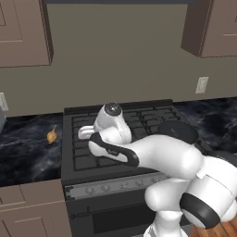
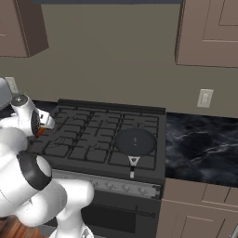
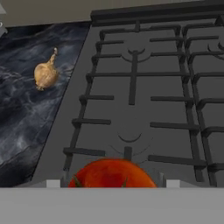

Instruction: Place the pan on the front right burner on the stove. Then place the tomato and the onion in the pan and turn on the front right burner.

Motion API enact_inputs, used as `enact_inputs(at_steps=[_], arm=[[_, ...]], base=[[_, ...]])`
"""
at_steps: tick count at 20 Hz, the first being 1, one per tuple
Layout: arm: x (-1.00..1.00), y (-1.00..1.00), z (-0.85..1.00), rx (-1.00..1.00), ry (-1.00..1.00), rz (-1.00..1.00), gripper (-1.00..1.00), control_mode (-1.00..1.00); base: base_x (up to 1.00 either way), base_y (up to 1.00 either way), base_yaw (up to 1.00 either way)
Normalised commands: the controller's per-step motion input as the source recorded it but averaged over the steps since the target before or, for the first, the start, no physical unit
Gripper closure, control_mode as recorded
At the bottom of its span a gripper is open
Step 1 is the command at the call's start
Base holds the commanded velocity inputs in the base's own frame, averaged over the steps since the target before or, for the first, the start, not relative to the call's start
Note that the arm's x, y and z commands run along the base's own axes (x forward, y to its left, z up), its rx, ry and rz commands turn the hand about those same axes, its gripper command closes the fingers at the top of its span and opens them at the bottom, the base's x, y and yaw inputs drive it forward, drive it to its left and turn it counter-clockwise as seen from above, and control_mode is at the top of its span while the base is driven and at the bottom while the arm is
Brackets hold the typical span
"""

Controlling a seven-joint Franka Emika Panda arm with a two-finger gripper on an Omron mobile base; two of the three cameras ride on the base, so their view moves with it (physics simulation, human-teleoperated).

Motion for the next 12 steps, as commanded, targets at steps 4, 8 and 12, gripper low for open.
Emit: enact_inputs(at_steps=[4,8,12], arm=[[0.0,-0.8,0.14,0.0,0.0,0.0,1.0,-1.0],[0.0,-0.79,0.2,0.0,0.0,0.0,1.0,-1.0],[0.0,-0.73,0.21,0.0,-0.01,0.0,1.0,-1.0]], base=[[0.0,0.0,0.0],[0.0,0.0,0.0],[0.0,0.0,0.0]])
